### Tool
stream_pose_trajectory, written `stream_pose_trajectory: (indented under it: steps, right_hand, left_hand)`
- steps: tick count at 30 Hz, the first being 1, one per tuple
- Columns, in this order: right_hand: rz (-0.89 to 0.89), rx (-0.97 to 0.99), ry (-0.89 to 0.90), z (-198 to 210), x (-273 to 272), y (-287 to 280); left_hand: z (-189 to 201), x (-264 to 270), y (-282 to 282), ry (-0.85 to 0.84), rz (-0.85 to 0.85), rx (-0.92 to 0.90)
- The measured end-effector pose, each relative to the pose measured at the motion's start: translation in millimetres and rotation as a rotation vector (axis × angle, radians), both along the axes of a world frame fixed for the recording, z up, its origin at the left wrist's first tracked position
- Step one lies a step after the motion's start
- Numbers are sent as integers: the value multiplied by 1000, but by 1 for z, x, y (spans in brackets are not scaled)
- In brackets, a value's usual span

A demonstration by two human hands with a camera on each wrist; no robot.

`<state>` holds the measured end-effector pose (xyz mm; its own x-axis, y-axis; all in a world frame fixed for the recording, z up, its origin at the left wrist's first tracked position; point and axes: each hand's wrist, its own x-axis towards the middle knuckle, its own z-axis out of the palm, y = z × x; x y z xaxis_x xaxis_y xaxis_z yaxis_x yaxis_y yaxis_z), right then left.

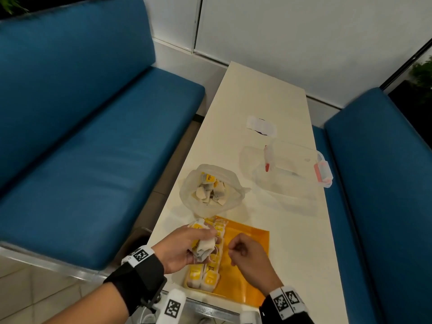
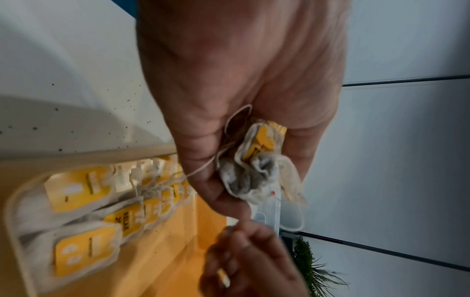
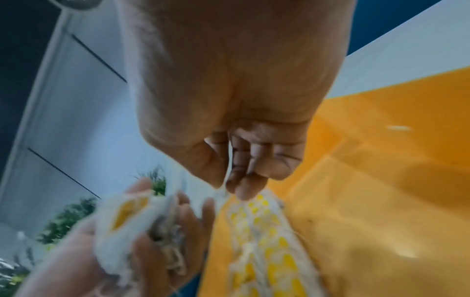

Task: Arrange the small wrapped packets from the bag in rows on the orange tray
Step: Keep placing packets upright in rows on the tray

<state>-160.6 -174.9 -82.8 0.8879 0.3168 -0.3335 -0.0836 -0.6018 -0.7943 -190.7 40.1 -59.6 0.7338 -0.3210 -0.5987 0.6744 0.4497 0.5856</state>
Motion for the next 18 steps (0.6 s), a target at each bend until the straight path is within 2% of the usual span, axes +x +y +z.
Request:
stream_pose_trajectory:
  steps: [3, 6, 8, 12, 18]
  right_hand:
    - [34, 158, -117, 32, -1, 11]
    - [218, 135, -246, 44, -2, 21]
    - [268, 115, -290, 41, -2, 26]
    - [249, 149, -318, 36, -1, 33]
    - [205, 113, -331, 51, 8, 35]
  left_hand:
    - [0, 4, -3, 53, 38, -30]
    - [1, 7, -5, 85, 59, -68]
    - [1, 9, -7, 86, 56, -83]
    - [-2, 9, -7, 87, 55, -59]
    - [-6, 7, -2, 97, 48, -89]
